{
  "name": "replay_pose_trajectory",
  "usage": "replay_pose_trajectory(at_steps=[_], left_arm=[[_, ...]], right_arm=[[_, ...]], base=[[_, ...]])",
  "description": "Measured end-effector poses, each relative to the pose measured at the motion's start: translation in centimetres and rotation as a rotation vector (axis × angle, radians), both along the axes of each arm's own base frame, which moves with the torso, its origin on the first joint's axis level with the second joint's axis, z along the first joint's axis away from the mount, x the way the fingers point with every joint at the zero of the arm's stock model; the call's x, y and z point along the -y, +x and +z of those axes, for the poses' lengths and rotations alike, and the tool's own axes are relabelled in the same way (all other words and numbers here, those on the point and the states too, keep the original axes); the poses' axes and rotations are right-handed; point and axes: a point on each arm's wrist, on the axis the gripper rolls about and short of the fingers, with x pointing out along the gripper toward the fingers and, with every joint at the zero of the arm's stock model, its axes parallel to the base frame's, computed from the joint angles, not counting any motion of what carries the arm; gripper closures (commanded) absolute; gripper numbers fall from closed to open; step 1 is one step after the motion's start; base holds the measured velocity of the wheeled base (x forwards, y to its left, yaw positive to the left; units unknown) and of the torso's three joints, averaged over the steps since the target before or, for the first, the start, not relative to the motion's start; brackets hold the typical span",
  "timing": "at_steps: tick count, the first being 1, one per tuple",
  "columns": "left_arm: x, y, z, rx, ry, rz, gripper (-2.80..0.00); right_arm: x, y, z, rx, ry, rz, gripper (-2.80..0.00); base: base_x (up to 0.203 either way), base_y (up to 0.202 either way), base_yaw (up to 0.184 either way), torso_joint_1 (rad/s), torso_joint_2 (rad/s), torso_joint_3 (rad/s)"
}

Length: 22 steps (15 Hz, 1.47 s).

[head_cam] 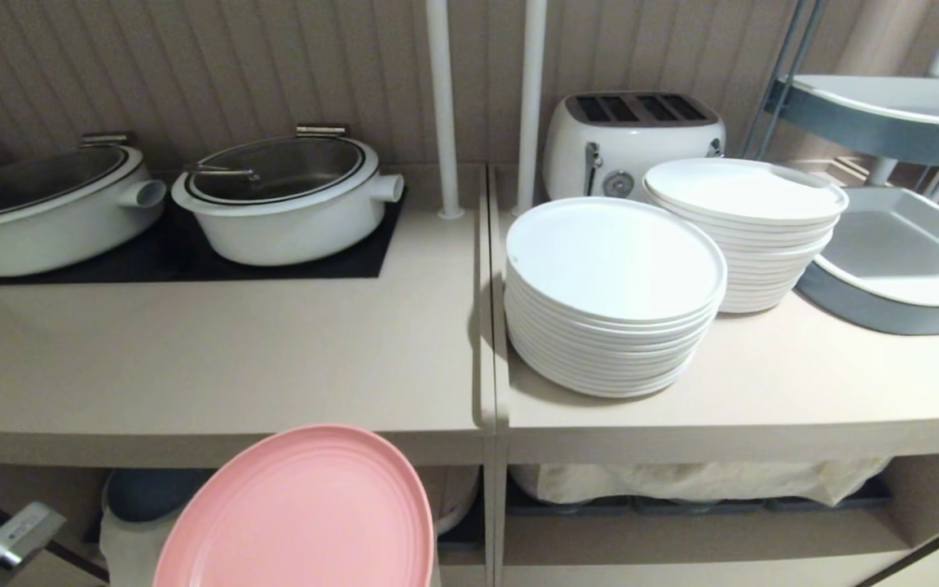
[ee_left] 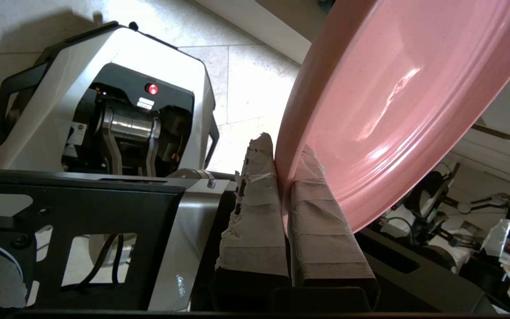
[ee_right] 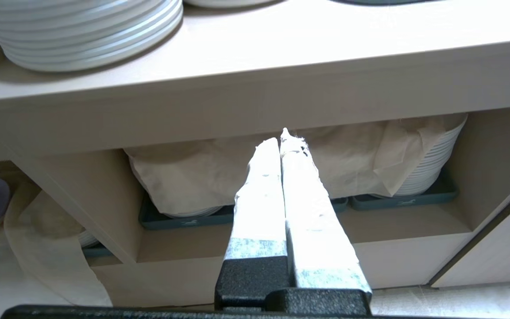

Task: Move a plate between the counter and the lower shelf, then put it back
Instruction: Put the plate

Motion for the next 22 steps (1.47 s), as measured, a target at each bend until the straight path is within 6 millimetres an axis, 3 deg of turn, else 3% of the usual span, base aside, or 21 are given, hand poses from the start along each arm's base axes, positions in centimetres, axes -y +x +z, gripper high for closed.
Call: replay_pose_trajectory(at_steps=[15, 22], left_arm=[[0.02, 0.05, 0.12, 0.004, -0.003, -0.001, 0.0], [0.07, 0.33, 0.61, 0.021, -0.003, 0.003, 0.0]], right_arm=[[0.0, 0.0, 0.0, 0.0, 0.001, 0.0, 0.0], [0.0, 0.0, 0.0, 0.0, 0.002, 0.0, 0.0]], base=[[0.0, 0.0, 0.0, 0.158, -0.33, -0.17], [0.0, 0.0, 0.0, 0.005, -0.01, -0.004]])
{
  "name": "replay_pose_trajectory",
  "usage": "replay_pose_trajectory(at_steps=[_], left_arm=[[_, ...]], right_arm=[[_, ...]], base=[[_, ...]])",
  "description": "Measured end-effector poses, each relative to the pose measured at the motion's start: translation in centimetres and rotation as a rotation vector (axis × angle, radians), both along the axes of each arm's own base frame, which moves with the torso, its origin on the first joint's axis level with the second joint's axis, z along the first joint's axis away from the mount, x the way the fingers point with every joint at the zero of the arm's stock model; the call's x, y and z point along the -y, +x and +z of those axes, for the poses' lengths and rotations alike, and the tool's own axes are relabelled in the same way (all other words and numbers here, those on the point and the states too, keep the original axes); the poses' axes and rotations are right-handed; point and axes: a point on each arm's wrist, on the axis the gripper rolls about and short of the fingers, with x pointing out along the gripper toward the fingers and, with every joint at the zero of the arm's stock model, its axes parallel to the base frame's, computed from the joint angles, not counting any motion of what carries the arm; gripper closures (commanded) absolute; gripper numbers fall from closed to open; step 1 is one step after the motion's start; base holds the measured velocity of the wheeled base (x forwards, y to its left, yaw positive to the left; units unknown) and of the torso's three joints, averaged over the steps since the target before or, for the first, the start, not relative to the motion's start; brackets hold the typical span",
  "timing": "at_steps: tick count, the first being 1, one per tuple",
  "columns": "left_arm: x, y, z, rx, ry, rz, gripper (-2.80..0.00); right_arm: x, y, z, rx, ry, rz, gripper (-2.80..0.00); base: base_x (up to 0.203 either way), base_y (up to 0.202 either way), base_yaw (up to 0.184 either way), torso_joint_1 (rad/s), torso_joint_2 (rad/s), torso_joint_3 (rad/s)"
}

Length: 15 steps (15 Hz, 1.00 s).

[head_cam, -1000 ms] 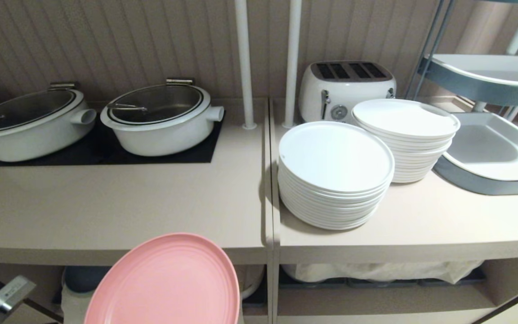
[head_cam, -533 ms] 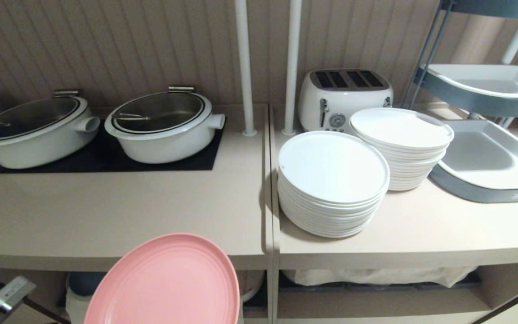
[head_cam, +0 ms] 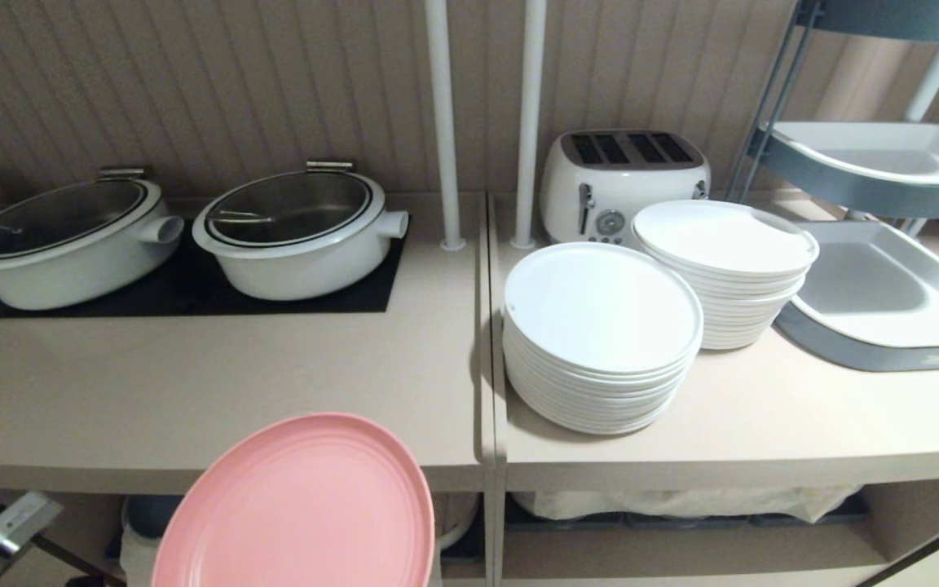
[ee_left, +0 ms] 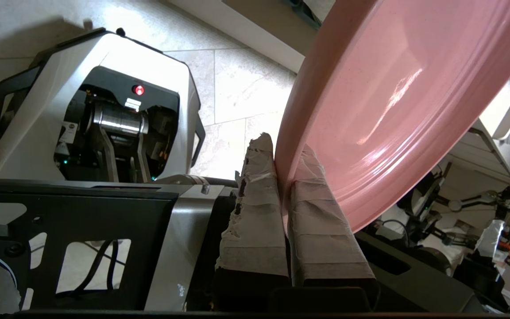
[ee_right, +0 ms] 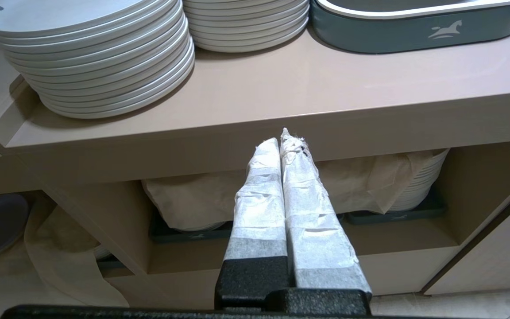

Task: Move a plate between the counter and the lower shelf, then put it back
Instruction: Put the plate

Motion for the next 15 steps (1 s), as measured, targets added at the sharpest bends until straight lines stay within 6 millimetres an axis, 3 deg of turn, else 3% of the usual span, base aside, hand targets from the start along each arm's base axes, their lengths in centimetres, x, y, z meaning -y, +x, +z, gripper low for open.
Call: replay_pose_trajectory(at_steps=[15], left_arm=[[0.08, 0.37, 0.52, 0.014, -0.004, 0.001, 0.0]], right_arm=[[0.0, 0.0, 0.0, 0.0, 0.0, 0.0, 0.0]], base=[[0.0, 0.0, 0.0, 0.0, 0.0, 0.0]])
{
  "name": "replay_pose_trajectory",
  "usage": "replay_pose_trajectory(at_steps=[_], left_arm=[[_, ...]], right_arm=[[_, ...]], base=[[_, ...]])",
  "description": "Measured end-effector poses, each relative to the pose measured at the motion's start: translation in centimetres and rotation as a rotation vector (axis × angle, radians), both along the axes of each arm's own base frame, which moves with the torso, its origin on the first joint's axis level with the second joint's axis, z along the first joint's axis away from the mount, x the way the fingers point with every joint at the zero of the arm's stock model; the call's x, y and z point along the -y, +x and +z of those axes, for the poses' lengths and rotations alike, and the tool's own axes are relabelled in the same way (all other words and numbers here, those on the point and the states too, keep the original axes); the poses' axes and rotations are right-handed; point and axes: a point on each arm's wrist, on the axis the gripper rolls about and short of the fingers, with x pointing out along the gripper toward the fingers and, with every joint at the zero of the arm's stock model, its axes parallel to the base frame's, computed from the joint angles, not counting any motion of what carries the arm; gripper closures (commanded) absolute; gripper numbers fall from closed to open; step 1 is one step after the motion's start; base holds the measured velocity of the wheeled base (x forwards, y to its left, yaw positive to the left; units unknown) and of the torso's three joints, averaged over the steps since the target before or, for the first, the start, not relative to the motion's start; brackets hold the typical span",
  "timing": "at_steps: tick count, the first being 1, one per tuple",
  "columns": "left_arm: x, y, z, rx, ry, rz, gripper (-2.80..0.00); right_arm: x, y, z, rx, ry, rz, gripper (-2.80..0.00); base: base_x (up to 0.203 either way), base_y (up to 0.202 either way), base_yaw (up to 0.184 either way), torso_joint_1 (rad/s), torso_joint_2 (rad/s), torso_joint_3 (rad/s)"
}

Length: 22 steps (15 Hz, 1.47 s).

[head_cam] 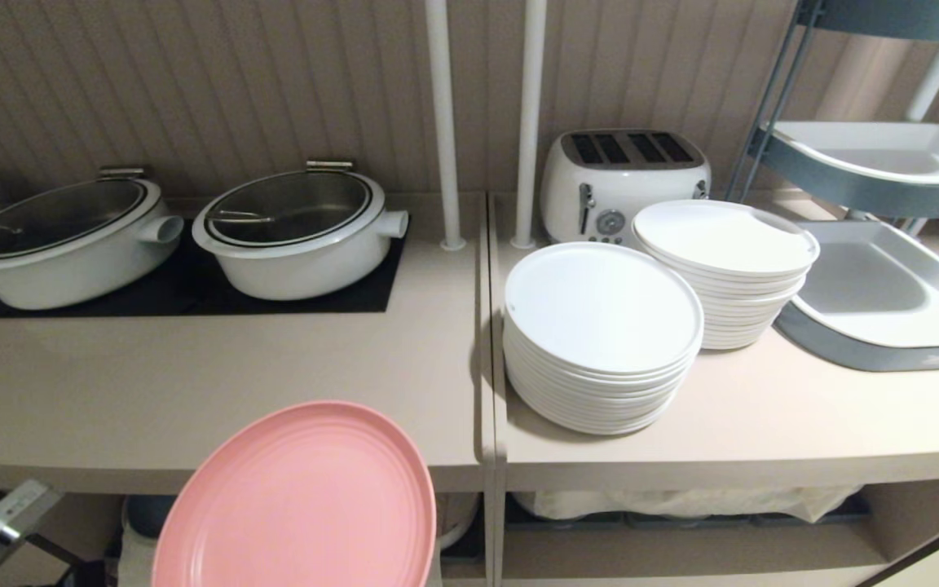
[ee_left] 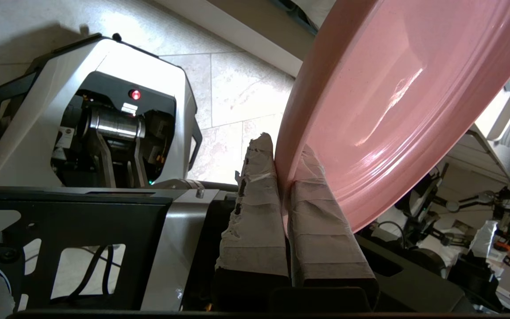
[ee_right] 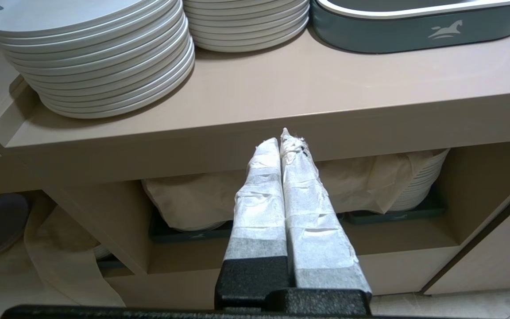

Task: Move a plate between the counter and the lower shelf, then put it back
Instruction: Put the plate

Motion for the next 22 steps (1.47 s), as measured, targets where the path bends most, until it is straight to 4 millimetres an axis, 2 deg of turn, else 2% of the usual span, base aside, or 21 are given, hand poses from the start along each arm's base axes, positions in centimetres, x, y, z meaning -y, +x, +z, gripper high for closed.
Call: replay_pose_trajectory(at_steps=[22], left_arm=[[-0.03, -0.14, 0.13, 0.011, -0.004, -0.001, 0.0]], right_arm=[[0.0, 0.0, 0.0, 0.0, 0.0, 0.0, 0.0]], base=[[0.0, 0.0, 0.0, 0.0, 0.0, 0.0]])
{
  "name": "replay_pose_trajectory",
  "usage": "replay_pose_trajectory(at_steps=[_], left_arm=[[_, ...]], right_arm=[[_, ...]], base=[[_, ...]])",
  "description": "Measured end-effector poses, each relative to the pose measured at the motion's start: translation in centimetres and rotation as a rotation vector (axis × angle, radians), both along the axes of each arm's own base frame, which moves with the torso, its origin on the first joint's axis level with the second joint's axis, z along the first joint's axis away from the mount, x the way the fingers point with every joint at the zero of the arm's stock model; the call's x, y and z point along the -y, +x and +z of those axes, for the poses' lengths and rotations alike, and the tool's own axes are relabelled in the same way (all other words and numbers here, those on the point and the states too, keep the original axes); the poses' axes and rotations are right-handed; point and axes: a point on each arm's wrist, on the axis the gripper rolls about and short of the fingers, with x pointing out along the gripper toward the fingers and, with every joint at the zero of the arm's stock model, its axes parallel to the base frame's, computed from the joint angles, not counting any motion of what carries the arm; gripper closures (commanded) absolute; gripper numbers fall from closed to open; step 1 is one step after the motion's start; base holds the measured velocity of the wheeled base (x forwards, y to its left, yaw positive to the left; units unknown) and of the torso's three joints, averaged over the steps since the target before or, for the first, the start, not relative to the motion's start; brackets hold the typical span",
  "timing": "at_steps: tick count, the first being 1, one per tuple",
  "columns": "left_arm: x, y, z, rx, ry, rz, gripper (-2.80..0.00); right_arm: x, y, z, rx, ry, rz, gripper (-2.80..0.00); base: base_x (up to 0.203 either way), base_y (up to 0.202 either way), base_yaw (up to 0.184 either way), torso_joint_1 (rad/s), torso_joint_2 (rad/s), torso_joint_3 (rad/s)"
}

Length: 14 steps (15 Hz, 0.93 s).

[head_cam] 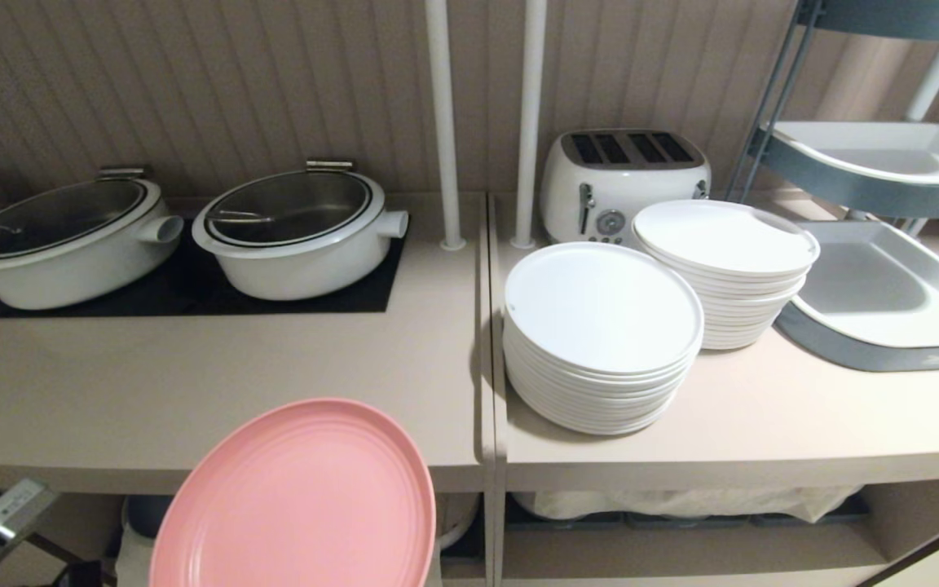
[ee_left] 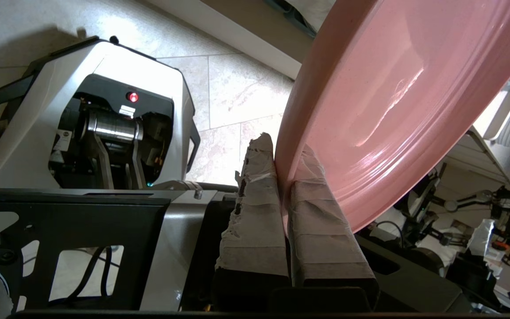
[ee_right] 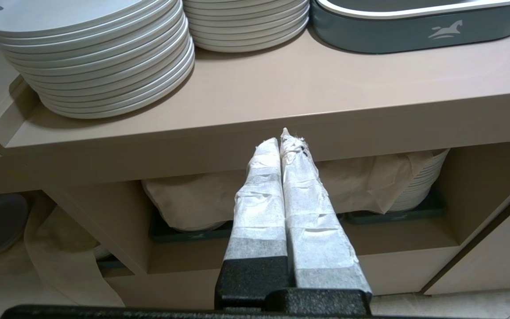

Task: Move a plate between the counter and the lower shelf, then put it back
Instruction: Put the plate

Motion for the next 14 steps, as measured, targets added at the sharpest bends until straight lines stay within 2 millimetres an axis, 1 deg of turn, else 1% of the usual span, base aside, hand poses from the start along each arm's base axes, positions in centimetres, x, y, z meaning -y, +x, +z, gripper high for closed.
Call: replay_pose_trajectory(at_steps=[11, 12, 14], left_arm=[[0.02, 0.05, 0.02, -0.002, -0.002, -0.003, 0.0], [0.02, 0.06, 0.03, -0.002, -0.002, -0.003, 0.0], [0.02, 0.06, 0.03, -0.003, -0.002, -0.001, 0.0]], right_arm=[[0.0, 0.0, 0.0, 0.0, 0.0, -0.001, 0.0], [0.0, 0.0, -0.02, -0.001, 0.0, 0.002, 0.0], [0.0, 0.0, 0.0, 0.0, 0.0, -0.001, 0.0]], base=[[0.0, 0.0, 0.0, 0.0, 0.0, 0.0], [0.005, 0.088, -0.005, 0.012, 0.0, 0.002], [0.002, 0.173, -0.003, 0.005, 0.0, 0.0]])
